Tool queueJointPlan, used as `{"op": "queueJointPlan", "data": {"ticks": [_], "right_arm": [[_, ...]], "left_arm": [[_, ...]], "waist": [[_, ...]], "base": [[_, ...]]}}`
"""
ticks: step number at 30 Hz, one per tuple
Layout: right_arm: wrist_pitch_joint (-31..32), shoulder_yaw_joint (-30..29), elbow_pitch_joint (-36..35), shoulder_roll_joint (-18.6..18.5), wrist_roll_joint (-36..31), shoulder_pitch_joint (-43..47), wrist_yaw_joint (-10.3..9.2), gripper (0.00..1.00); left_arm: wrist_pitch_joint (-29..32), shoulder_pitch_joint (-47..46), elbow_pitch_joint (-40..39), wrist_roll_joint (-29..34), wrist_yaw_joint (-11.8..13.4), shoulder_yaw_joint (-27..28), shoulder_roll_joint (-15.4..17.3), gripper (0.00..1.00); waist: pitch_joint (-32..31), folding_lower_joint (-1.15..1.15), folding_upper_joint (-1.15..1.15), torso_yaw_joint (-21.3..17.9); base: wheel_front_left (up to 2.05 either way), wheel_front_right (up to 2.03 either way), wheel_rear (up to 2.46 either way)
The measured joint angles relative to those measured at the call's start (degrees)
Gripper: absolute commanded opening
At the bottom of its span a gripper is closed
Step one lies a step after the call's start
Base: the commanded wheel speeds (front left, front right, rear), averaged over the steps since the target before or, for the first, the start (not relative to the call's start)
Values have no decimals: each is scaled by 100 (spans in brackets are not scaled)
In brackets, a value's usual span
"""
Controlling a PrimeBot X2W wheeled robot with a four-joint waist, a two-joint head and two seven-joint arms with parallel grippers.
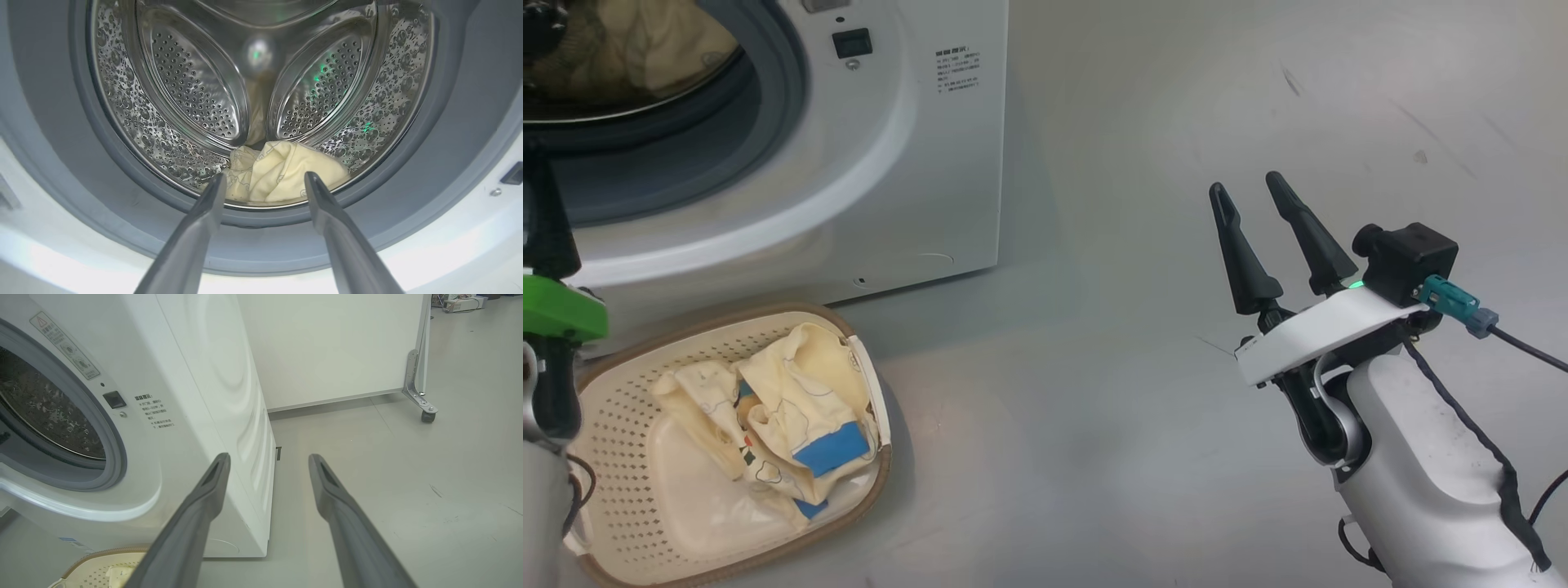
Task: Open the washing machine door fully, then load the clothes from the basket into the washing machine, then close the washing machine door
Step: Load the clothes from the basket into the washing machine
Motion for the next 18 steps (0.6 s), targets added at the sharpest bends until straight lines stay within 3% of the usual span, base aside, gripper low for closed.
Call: {"op": "queueJointPlan", "data": {"ticks": [18], "right_arm": [[1,-29,112,-257,112,457,0,100]], "left_arm": [[0,1548,-971,114,99,423,-414,100]], "waist": [[-860,0,0,411]], "base": [[0,0,0]]}}
